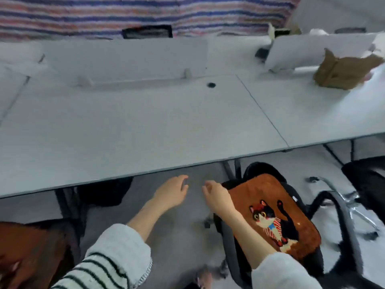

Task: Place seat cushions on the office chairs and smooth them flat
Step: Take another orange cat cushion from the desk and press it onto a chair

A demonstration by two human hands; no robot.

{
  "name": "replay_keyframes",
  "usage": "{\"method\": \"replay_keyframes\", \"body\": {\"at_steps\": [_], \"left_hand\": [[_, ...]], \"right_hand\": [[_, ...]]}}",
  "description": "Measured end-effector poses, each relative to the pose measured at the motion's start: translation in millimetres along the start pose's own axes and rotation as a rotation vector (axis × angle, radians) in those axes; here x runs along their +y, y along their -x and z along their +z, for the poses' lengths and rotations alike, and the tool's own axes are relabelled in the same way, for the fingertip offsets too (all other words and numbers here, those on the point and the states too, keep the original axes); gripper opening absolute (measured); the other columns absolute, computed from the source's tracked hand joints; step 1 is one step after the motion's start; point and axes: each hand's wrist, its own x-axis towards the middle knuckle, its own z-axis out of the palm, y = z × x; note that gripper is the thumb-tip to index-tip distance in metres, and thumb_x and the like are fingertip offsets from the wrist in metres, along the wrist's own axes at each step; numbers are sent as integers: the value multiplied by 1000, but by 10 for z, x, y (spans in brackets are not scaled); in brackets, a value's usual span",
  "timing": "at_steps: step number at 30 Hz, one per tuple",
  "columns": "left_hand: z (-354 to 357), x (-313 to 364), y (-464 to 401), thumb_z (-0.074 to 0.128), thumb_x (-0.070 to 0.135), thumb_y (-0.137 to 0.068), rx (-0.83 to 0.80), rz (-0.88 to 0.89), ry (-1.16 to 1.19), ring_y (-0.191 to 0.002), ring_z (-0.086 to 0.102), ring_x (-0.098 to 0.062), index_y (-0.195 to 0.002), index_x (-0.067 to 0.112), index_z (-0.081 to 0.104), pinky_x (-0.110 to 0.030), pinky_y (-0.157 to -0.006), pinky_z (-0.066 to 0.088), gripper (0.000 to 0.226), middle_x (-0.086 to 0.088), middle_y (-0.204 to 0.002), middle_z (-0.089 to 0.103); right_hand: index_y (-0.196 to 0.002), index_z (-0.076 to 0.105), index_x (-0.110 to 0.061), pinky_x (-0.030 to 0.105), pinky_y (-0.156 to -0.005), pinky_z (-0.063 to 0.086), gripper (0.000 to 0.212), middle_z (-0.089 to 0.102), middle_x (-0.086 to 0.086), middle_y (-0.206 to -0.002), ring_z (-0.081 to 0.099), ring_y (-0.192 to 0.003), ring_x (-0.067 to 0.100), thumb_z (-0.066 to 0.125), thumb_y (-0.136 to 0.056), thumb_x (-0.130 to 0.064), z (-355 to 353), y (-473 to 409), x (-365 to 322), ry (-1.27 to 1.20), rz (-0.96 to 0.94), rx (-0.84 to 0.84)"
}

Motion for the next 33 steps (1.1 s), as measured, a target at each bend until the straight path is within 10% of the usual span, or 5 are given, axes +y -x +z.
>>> {"method": "replay_keyframes", "body": {"at_steps": [8,14,22,33], "left_hand": [[-1091,-1877,2036,32,33,-101,267,-236,77,-125,47,-22,-142,20,35,-36,-103,40,44,-7,-141,46],[-1719,-3062,3956,30,34,-101,464,-368,44,-129,44,-21,-143,19,35,-35,-107,36,45,-4,-146,42],[-1860,-4235,6184,36,33,-100,868,-597,171,-115,54,-14,-137,24,44,-30,-97,43,39,3,-129,56],[-2303,-6175,8227,36,32,-100,1131,-834,116,-118,51,-13,-136,23,45,-20,-93,35,38,6,-128,56]], "right_hand": [[-128,54,-15,29,-81,41,36,58,7,-128,54,-117,27,36,-99,-26,1082,987,-1959,163,-332,-41],[-121,57,-18,32,-70,51,32,68,6,-102,61,-76,20,37,-100,-32,2159,2079,-3358,51,-603,-116],[-132,51,-17,28,-90,43,37,59,5,-129,56,-117,23,37,-100,-31,3547,3276,-4905,102,-936,-357],[-140,40,-21,22,-93,37,43,48,2,-141,49,-125,18,41,-99,-35,5625,4654,-7047,237,-1197,-714]]}}
